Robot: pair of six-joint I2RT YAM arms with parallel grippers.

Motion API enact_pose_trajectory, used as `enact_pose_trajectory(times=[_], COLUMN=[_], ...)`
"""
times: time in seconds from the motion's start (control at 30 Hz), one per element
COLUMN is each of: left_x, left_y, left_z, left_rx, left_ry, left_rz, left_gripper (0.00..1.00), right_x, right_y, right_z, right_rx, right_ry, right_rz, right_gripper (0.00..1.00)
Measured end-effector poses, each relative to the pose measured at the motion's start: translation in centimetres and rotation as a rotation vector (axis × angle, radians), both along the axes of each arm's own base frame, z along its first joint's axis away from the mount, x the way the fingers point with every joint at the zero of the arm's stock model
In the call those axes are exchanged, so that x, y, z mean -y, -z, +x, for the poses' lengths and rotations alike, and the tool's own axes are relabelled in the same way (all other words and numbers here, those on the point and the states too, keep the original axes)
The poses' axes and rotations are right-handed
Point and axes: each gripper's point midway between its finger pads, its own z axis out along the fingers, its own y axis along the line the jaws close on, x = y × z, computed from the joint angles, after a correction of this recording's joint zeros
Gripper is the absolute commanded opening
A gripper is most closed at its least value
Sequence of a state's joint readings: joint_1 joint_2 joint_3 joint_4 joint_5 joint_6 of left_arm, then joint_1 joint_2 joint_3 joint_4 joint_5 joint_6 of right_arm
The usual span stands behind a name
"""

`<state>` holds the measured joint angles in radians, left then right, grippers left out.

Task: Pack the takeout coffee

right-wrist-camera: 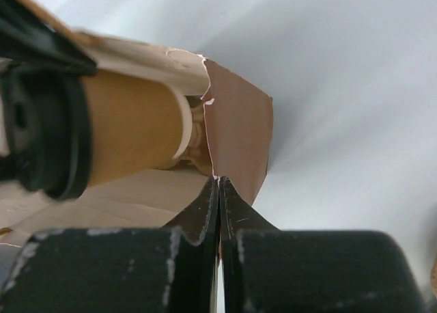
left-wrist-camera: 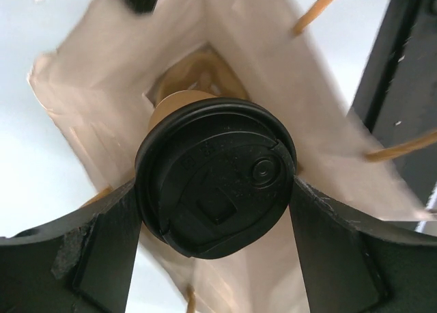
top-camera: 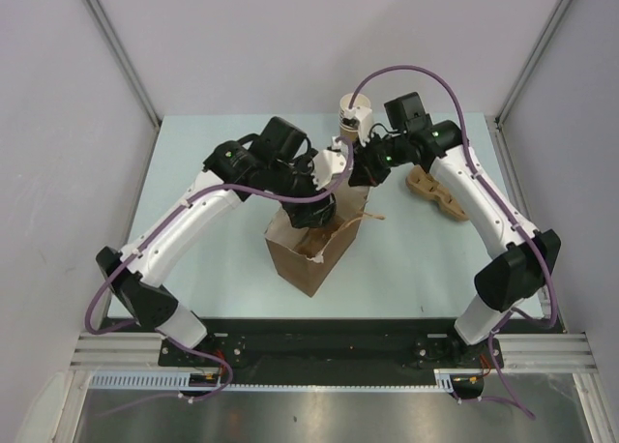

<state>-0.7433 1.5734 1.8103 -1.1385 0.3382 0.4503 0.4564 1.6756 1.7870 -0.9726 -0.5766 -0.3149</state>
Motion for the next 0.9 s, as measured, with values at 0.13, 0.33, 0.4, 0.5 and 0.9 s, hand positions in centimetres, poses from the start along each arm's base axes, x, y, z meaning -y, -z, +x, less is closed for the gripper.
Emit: enact_pose_trajectory(times=[0.13, 0.33, 0.4, 0.5, 0.9], left_x=[-1.3, -2.7, -2.9, -2.6, 0.5], left_y=[1.4, 2.1, 2.4, 3.0, 4.5], left_z=[0.0, -1.2, -1.8, -2.3, -2.7], left_rx=[0.04, 0.14, 0.164, 0.182, 0.201], left_ry=[-0.02, -0.002, 0.013, 0.036, 0.106], left_rz=[0.029, 0.024, 0.026, 0.025, 0.01], left_gripper=[0.11, 0.11, 0.11, 0.11, 0.11], right_x=[-0.1, -0.3, -0.5, -0.9, -2.6], right_y=[-0.9, -2.7, -3.2, -4.0, -4.1], right_z=[-1.1, -3.7, -4.2, -4.4, -4.2], right_rx=[0.043, 0.127, 0.151, 0.176, 0.222], right_ry=[-0.009, -0.022, -0.017, -0.013, -0.079], right_rz=[0.029, 0.089, 0.109, 0.136, 0.168], right_gripper=[0.0, 0.0, 0.0, 0.0, 0.0])
